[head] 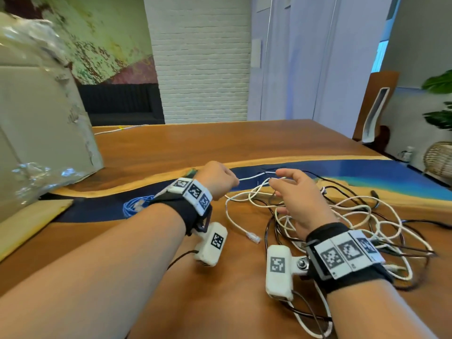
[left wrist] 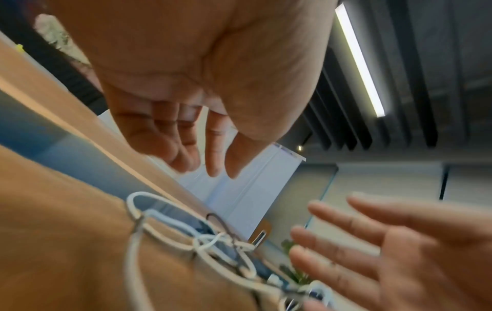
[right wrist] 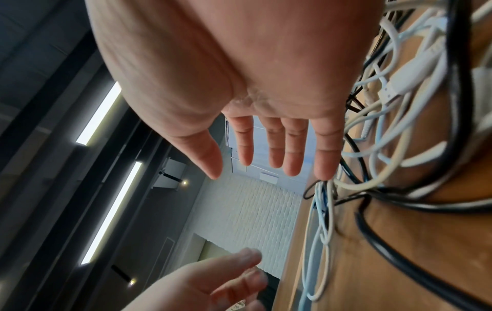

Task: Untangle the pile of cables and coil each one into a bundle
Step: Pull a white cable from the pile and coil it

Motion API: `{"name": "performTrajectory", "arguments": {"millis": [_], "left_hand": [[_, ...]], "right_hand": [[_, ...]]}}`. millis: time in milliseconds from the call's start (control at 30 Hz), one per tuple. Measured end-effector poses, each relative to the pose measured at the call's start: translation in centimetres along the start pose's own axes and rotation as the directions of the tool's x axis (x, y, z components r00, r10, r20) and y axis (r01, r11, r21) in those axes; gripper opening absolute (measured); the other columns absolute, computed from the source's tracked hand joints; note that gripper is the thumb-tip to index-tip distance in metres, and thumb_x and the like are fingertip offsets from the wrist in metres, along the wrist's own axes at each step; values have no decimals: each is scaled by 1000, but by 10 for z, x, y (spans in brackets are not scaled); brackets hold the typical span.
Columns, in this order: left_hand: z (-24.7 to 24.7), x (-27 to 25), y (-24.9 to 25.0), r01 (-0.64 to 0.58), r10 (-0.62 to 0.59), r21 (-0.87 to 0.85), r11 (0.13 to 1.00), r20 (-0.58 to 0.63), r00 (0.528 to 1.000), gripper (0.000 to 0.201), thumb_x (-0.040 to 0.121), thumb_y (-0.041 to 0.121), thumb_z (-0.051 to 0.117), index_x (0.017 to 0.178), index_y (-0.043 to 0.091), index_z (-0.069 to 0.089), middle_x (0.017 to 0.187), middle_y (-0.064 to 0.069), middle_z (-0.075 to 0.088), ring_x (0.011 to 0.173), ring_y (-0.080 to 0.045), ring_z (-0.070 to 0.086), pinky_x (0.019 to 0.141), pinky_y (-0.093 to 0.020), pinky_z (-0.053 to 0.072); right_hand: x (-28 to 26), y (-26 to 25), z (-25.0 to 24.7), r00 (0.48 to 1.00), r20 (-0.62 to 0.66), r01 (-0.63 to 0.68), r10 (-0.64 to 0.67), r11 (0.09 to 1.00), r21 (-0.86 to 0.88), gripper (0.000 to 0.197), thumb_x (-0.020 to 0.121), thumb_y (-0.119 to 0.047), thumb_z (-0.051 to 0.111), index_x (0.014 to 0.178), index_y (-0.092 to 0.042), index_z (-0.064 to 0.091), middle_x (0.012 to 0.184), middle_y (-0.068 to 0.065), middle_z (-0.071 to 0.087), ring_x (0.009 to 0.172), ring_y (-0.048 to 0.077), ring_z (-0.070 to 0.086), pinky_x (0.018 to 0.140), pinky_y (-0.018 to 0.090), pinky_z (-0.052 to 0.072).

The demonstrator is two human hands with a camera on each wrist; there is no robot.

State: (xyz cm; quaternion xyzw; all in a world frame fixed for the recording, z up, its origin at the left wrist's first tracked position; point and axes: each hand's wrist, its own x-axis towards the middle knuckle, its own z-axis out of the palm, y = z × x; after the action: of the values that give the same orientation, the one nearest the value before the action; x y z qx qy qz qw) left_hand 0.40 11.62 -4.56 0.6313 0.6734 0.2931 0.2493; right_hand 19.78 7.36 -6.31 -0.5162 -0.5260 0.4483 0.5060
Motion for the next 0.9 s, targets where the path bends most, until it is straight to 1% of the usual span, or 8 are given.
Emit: {"name": "performTrajectory", "arguments": {"millis": [67,167,267,367,433,600,700,900], "left_hand": [[8,-5,-1,-2,-10,110,994,112,994,31,94,27,71,125,23,68,118,-2,65,102,-22,65,82,-31,53],[27,-4,2,-103,51,193,976,258,965,64,92,25,74,150,30,47,152,-1,49,135,-20,51,94,-24,40],[46,4,9,-212,74,366,906,355,932,64,89,29,76,147,30,48,139,0,58,120,-22,58,92,-29,46],[49,7,15,-186,36,450,873,321,946,42,90,26,74,128,27,58,100,4,62,84,-15,57,62,-26,41],[38,5,16,-175,40,461,870,287,957,25,94,29,69,117,22,64,92,3,59,77,-16,54,58,-26,39],[-17,-9,9,-168,177,116,979,-75,981,16,99,31,65,90,21,73,66,1,58,53,-15,44,46,-23,34],[-38,-29,-5,-224,162,-158,962,-331,930,16,97,23,67,83,23,75,67,0,59,52,-14,41,51,-27,35],[-46,-74,-39,-219,38,-615,758,-293,955,19,84,19,56,81,18,74,73,-6,50,60,-18,42,53,-33,35]], "right_hand": [[-2,5,5,999,54,-4,6,999,-45,35,99,-22,63,133,-26,57,129,0,60,110,15,60,100,44,51],[-2,12,10,983,179,2,28,986,-165,44,100,-22,60,143,-27,52,140,0,57,122,17,57,99,39,49],[2,13,9,979,196,-4,47,977,-215,47,100,-24,59,146,-30,50,144,-1,55,126,19,55,97,38,48],[4,12,2,984,166,-32,63,982,-186,46,101,-24,60,146,-26,50,140,0,56,117,17,57,91,36,46],[4,11,-5,990,135,-22,45,986,-166,46,101,-22,60,146,-26,50,142,1,54,115,15,56,94,37,48],[6,7,-15,999,48,10,-6,996,-85,64,97,-17,66,152,-35,40,162,-1,36,145,22,39,109,55,46],[3,5,-16,999,-16,36,-38,990,-138,62,97,-17,66,151,-37,41,154,-4,41,126,22,55,101,54,53],[1,1,-10,999,-28,38,-40,997,-69,30,101,-10,58,124,-27,65,128,-2,56,100,19,62,71,48,65]]}}
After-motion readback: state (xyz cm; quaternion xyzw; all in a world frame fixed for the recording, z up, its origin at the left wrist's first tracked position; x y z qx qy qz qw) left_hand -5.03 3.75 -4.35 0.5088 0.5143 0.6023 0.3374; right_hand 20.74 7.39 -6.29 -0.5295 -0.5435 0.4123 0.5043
